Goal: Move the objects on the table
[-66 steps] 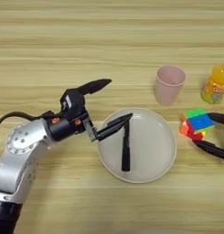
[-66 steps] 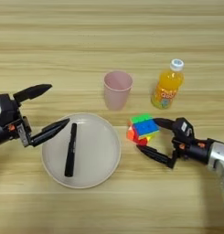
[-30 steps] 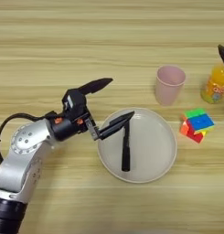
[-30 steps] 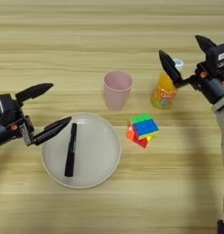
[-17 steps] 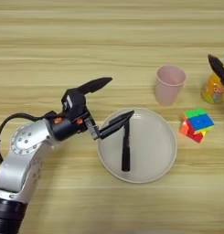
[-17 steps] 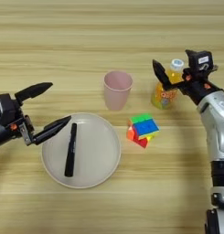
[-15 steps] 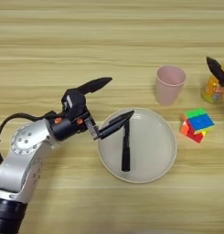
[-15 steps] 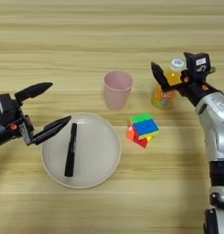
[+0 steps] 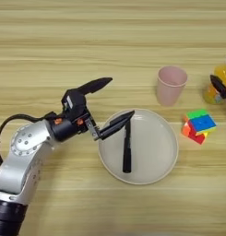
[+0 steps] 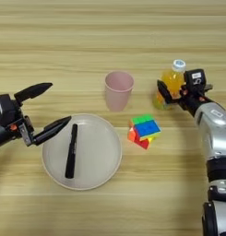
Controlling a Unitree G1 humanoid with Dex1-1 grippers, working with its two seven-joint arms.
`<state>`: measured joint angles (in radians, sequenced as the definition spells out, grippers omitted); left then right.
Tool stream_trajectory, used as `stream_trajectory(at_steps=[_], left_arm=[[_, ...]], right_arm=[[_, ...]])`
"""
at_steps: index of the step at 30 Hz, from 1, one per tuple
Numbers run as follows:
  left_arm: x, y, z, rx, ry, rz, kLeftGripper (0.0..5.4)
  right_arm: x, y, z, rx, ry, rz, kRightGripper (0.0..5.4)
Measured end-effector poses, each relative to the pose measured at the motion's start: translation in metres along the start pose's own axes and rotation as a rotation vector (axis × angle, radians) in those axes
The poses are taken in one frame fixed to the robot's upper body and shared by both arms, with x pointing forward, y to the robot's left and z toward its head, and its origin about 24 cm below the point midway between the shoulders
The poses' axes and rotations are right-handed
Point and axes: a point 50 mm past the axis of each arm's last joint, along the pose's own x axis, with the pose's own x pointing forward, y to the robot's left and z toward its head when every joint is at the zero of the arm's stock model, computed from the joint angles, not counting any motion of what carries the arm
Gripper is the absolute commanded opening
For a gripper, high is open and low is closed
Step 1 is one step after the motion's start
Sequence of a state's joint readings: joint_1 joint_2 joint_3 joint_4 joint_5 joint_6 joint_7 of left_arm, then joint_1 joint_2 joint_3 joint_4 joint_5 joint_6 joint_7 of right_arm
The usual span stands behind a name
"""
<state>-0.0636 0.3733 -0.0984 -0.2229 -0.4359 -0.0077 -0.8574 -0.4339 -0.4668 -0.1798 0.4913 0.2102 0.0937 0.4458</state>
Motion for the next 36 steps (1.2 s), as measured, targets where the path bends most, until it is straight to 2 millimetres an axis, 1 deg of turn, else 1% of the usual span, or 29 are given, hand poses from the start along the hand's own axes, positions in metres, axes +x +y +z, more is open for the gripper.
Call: stream_trajectory(at_steps=[4, 7, 8, 10, 16, 22, 27, 32, 36], left_arm=[[0.0, 0.0, 0.0, 0.0, 0.0, 0.003, 5.4], [-0.002, 0.003, -0.001, -0.004, -0.005, 0.029, 5.4], [-0.002, 0.004, -0.002, -0.007, -0.004, 0.039, 5.4], [-0.003, 0.005, -0.003, -0.012, -0.003, 0.052, 5.4], [-0.011, 0.012, -0.011, -0.035, -0.014, 0.146, 5.4], [-0.024, 0.022, -0.029, -0.083, 0.029, 0.279, 5.4], [-0.025, 0.023, -0.033, -0.098, 0.02, 0.322, 5.4], [-0.03, 0.03, -0.036, -0.1, 0.01, 0.427, 5.4], [-0.033, 0.036, -0.033, -0.09, -0.021, 0.518, 5.4]], right_arm=[[0.002, 0.003, -0.003, 0.0, 0.011, 0.018, 4.0], [0.002, 0.004, -0.003, -0.001, 0.006, 0.027, 3.84], [0.003, 0.004, -0.003, -0.002, 0.004, 0.027, 3.63], [0.003, 0.004, -0.003, -0.003, 0.001, 0.028, 3.47], [0.005, 0.004, -0.003, -0.011, -0.007, 0.027, 3.44], [0.005, 0.006, -0.003, -0.011, -0.016, 0.034, 3.43], [0.006, 0.009, 0.0, -0.015, -0.033, 0.041, 3.43], [0.007, 0.015, 0.015, -0.043, -0.109, 0.058, 3.43], [0.005, 0.018, 0.028, -0.067, -0.163, 0.066, 3.43]])
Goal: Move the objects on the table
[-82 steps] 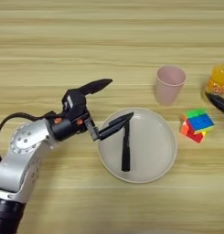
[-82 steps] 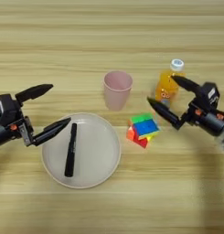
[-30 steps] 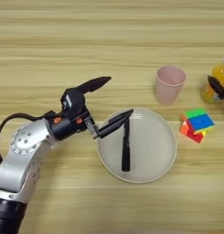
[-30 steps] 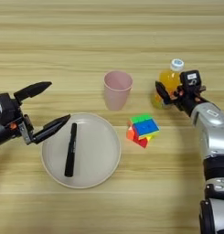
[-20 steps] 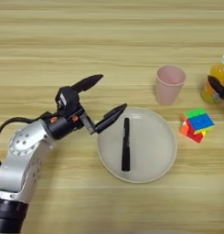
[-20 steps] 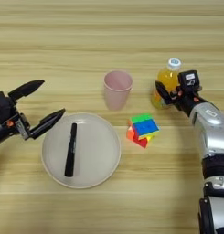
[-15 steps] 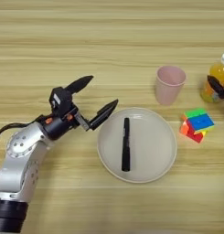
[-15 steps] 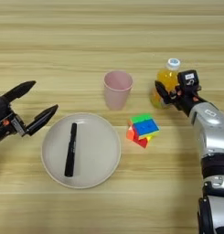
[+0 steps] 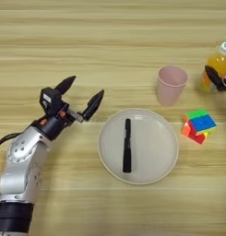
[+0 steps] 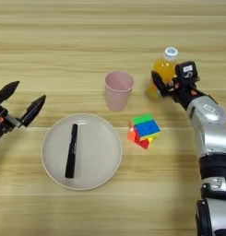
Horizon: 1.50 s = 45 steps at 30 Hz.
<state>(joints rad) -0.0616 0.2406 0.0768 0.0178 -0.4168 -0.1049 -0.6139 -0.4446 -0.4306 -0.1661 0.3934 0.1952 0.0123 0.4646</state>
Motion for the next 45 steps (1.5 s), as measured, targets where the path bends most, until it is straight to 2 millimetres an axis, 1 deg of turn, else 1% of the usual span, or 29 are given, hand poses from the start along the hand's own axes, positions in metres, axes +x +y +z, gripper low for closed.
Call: stream_trajectory(at_steps=[3, 8, 11, 18, 22, 25, 28, 34, 37, 42, 45], left_arm=[[-0.001, 0.004, 0.002, 0.003, -0.026, 0.057, 5.4], [-0.002, 0.008, 0.004, -0.001, -0.048, 0.121, 5.4], [-0.002, 0.012, 0.008, 0.002, -0.069, 0.175, 5.4], [0.002, 0.013, 0.013, 0.021, -0.098, 0.218, 5.4], [0.004, 0.015, 0.017, 0.032, -0.12, 0.244, 5.4], [0.003, 0.017, 0.017, 0.039, -0.117, 0.27, 5.4], [0.003, 0.018, 0.016, 0.063, -0.103, 0.3, 5.4], [0.005, 0.016, 0.017, 0.104, -0.093, 0.305, 5.4], [0.006, 0.014, 0.017, 0.129, -0.085, 0.302, 5.4], [0.007, 0.013, 0.017, 0.142, -0.083, 0.297, 5.4], [0.007, 0.012, 0.017, 0.143, -0.083, 0.297, 5.4]], right_arm=[[-0.002, 0.002, 0.009, -0.016, -0.036, 0.006, 3.43], [-0.006, 0.004, 0.03, -0.029, -0.113, 0.014, 3.43], [-0.015, 0.006, 0.045, -0.024, -0.172, 0.024, 3.43], [-0.035, 0.025, 0.081, -0.013, -0.304, 0.14, 3.43], [-0.045, 0.036, 0.089, -0.001, -0.319, 0.207, 3.42], [-0.049, 0.048, 0.09, 0.005, -0.314, 0.285, 3.42], [-0.05, 0.059, 0.087, 0.008, -0.299, 0.351, 3.42], [-0.054, 0.074, 0.069, 0.037, -0.222, 0.464, 3.42], [-0.058, 0.084, 0.06, 0.014, -0.211, 0.56, 3.42], [-0.061, 0.09, 0.041, 0.016, -0.172, 0.643, 3.42], [-0.064, 0.096, 0.034, 0.012, -0.164, 0.704, 3.42]])
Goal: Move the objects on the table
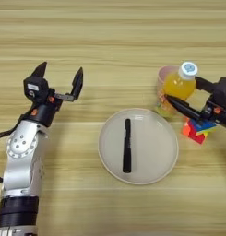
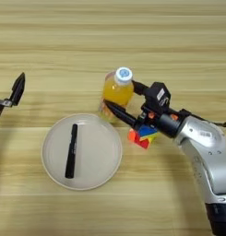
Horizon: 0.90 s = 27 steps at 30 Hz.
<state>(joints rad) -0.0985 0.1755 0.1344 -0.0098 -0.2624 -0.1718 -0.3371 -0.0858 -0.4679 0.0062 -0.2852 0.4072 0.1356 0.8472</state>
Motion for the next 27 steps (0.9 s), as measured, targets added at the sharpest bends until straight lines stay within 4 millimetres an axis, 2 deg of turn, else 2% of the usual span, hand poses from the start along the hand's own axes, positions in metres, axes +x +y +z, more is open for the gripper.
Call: stream_trajectory(at_steps=[9, 16, 27], left_arm=[[0.001, -0.004, -0.001, 0.011, 0.003, -0.014, 5.4], [0.001, -0.007, -0.002, 0.009, 0.002, -0.021, 5.4], [0.002, -0.01, -0.003, 0.0, 0.003, -0.024, 5.4]], right_arm=[[0.003, 0.014, -0.018, 0.014, 0.001, 0.144, 3.42], [0.015, 0.025, -0.027, 0.037, 0.002, 0.22, 3.42], [0.02, 0.032, -0.044, 0.064, 0.056, 0.259, 3.42]])
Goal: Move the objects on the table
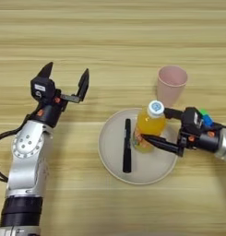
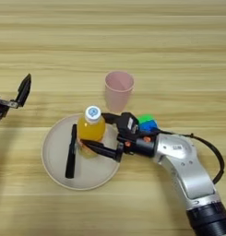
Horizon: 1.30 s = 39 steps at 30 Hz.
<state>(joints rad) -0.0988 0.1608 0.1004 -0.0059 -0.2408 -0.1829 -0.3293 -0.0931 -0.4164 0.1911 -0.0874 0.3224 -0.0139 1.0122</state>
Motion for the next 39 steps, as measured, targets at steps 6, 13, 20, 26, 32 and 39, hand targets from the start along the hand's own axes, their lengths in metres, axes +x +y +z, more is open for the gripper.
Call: stream_trajectory(at_steps=[6, 13, 20, 26, 32, 39], left_arm=[[0.0, -0.001, -0.002, -0.006, 0.008, -0.001, 5.4], [0.0, -0.001, -0.003, -0.008, 0.011, -0.001, 5.4], [0.0, -0.003, -0.005, -0.016, 0.015, 0.0, 5.4], [0.001, -0.003, -0.006, -0.02, 0.016, 0.0, 5.4], [0.001, -0.003, -0.006, -0.013, 0.008, 0.0, 5.4], [0.001, -0.005, -0.008, -0.004, 0.015, -0.008, 5.4]], right_arm=[[0.0, -0.002, -0.005, -0.005, 0.015, -0.001, 3.42], [0.001, -0.004, -0.006, -0.019, 0.015, 0.013, 3.42], [0.002, -0.003, -0.006, -0.026, 0.018, 0.025, 4.11], [0.002, -0.002, -0.009, -0.019, 0.025, 0.028, 4.9], [0.005, -0.002, -0.002, -0.019, -0.022, 0.027, 5.38], [0.006, -0.008, 0.016, 0.003, -0.14, -0.016, 5.38]])
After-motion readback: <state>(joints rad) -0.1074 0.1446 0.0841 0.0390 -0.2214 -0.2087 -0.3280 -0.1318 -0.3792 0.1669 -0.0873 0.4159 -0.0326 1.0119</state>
